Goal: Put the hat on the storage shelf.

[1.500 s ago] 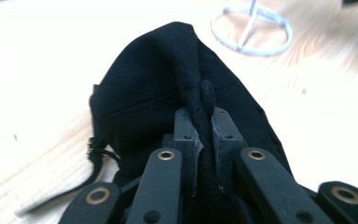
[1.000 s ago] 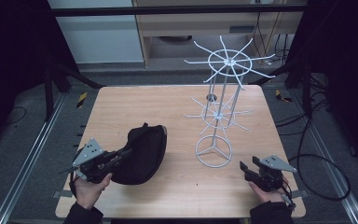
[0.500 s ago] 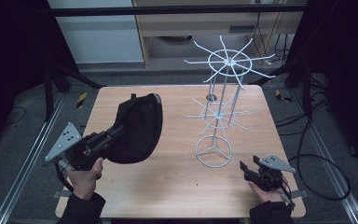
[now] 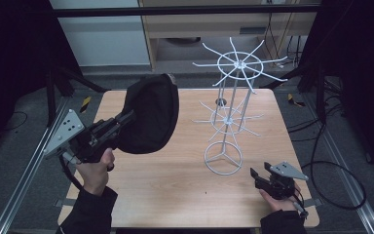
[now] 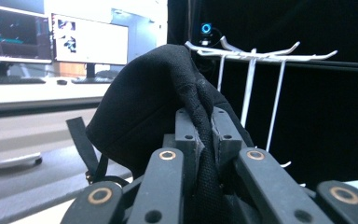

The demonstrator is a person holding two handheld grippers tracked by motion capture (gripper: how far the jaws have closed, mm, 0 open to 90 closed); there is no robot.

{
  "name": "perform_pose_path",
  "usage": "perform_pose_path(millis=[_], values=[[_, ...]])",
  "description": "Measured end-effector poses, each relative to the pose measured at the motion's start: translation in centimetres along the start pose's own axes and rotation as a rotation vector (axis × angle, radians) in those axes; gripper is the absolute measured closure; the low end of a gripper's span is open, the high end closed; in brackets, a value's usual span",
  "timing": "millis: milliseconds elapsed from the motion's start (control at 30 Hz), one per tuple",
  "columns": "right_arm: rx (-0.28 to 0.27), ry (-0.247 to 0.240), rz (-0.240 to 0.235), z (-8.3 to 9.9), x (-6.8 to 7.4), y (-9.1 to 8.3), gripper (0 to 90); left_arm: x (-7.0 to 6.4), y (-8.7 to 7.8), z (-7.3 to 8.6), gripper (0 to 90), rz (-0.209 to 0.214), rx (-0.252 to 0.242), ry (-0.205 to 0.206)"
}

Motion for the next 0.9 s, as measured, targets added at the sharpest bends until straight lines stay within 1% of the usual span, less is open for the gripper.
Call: perform_pose_path(millis=[167, 233, 367, 533, 600, 733, 900], values=[[0.000, -0.002, 0.000, 0.0, 0.0, 0.0, 41.3, -0.8, 0.5, -1.7, 83.6, 0.032, -0.052, 0.004], [0.000, -0.002, -0.001, 0.0, 0.0, 0.0, 41.3, -1.1, 0.7, -2.4, 83.6, 0.039, -0.072, 0.013], [0.001, -0.001, -0.001, 0.0, 0.0, 0.1, 41.3, -1.6, 1.0, -3.6, 83.6, 0.048, -0.102, 0.018], [0.000, -0.004, -0.002, 0.0, 0.0, 0.1, 41.3, -2.3, 1.3, -5.2, 83.6, 0.079, -0.143, 0.012], [0.000, -0.003, -0.001, 0.0, -0.1, 0.1, 41.3, -2.8, 1.5, -5.7, 83.6, 0.090, -0.151, 0.022], [-0.002, -0.003, -0.001, 0.0, -0.1, 0.1, 41.3, -3.5, 2.2, -6.2, 83.6, 0.111, -0.152, 0.028], [-0.001, -0.001, -0.005, 0.0, 0.0, 0.1, 41.3, -4.1, 3.6, -6.2, 83.6, 0.144, -0.145, 0.019]])
Point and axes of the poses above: each handheld gripper's, and its own axes: y roughly forward along the jaws, z roughly out of its underside, x roughly to its left, the point moved 7 cm from there along y, roughly forward along the jaws, and after that the axes turned 7 degrees about -y, right-handed, at the moved point
